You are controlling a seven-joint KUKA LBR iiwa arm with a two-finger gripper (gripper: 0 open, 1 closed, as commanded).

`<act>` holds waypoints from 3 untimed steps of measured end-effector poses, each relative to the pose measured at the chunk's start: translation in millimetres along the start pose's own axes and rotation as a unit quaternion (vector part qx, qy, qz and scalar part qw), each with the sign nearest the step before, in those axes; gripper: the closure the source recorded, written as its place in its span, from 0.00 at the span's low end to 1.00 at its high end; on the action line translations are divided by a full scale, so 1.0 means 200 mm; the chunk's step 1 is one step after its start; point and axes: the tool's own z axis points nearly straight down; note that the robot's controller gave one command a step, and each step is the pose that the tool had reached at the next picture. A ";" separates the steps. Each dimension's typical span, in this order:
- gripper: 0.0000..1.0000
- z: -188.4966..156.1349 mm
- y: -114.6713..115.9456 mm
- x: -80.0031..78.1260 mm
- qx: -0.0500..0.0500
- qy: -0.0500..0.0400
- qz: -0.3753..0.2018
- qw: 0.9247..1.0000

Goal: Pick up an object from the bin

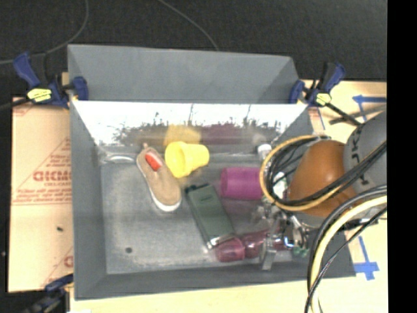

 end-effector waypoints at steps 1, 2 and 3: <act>1.00 0.00 -0.02 -0.01 -0.004 0.001 -0.079 0.997; 1.00 0.00 -0.02 -0.01 -0.004 0.001 -0.080 0.997; 1.00 -0.01 -0.02 -0.01 -0.004 0.001 -0.080 0.997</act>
Offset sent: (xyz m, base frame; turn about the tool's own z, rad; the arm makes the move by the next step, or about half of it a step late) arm 0.0000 0.0000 0.0000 0.0000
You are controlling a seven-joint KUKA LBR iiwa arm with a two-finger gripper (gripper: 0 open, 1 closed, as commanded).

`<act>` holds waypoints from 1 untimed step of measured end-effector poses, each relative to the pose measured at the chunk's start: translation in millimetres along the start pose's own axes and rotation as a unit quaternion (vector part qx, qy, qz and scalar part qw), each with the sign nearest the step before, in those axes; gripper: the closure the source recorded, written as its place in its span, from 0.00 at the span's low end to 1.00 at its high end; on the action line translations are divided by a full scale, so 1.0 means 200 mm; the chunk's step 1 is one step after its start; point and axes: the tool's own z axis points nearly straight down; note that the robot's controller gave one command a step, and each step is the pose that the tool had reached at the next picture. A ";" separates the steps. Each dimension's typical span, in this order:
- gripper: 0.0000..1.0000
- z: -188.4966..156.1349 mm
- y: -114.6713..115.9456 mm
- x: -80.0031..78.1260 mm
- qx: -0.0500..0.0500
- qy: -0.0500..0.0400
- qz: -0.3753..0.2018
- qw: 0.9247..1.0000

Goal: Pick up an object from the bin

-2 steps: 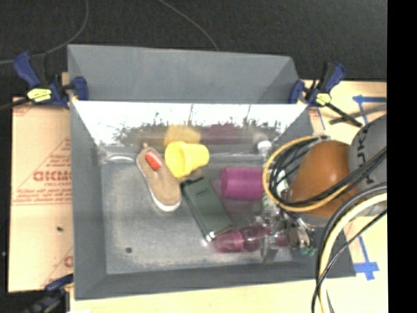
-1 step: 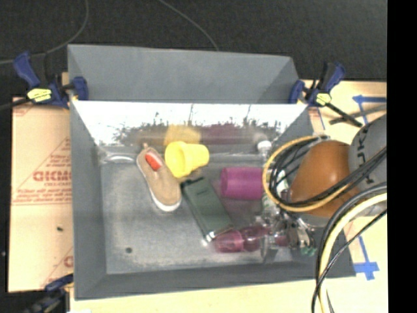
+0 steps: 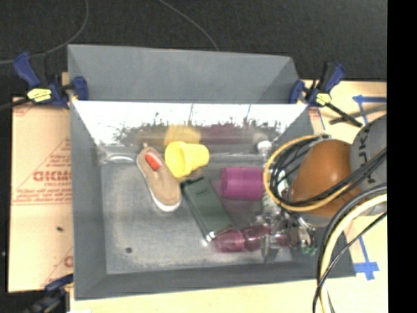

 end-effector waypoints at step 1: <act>1.00 -0.05 0.00 0.00 0.000 0.000 0.000 1.000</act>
Offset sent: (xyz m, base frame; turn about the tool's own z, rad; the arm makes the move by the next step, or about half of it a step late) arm 0.0000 0.0002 0.0003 0.0000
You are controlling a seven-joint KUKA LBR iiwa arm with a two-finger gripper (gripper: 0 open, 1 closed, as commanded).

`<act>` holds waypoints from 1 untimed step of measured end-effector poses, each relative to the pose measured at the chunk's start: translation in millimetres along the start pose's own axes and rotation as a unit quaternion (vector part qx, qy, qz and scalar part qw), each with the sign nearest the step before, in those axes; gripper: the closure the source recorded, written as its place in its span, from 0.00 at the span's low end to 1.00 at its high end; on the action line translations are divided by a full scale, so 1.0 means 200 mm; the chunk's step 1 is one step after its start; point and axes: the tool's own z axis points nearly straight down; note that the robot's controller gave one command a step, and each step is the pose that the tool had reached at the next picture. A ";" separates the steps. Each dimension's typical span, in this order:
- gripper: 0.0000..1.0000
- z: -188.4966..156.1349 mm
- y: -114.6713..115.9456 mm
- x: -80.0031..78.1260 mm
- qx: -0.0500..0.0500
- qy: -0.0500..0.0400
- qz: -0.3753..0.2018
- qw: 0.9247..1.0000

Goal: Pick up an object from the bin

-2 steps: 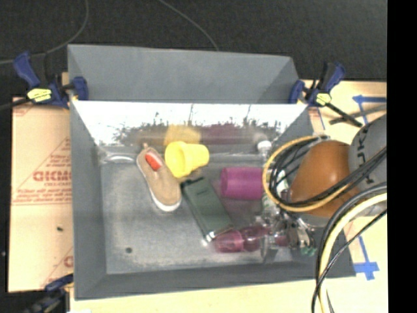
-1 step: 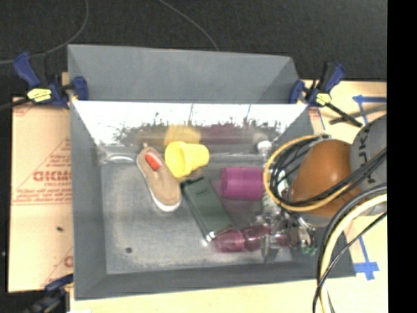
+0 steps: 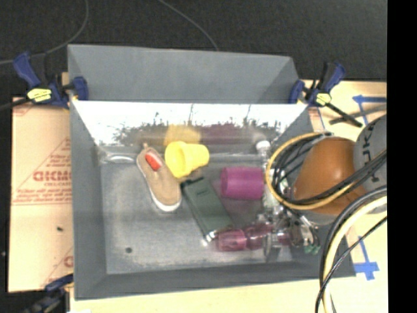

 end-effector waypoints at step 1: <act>1.00 -0.05 0.00 0.00 0.000 -0.001 0.000 1.000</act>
Offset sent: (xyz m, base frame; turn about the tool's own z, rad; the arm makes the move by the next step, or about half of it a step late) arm -0.0001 0.0001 0.0132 0.0000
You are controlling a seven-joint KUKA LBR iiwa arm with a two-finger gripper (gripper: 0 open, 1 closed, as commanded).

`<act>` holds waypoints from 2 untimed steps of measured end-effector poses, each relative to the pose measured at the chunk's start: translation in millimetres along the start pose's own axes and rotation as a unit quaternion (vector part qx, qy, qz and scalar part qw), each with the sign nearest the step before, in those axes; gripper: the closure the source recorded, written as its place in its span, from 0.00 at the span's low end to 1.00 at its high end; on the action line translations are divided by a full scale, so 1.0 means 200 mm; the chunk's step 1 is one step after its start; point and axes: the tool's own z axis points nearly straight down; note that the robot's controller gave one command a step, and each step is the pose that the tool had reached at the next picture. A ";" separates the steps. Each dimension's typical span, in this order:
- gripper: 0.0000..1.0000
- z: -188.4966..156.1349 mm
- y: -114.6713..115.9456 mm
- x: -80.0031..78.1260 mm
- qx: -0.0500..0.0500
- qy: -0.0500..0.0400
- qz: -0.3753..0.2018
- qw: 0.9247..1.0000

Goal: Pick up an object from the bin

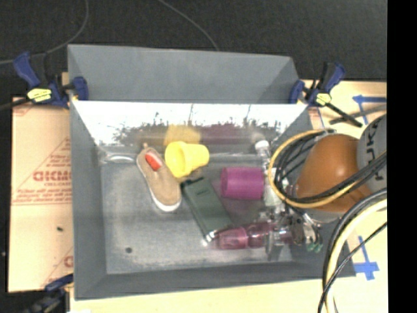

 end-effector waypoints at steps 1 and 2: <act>1.00 -0.03 0.00 0.00 0.000 -0.001 0.000 1.000; 1.00 -0.05 0.00 0.00 0.000 -0.001 0.000 1.000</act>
Offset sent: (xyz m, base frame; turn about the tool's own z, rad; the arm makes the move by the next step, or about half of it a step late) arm 0.0000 0.0000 0.0091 0.0000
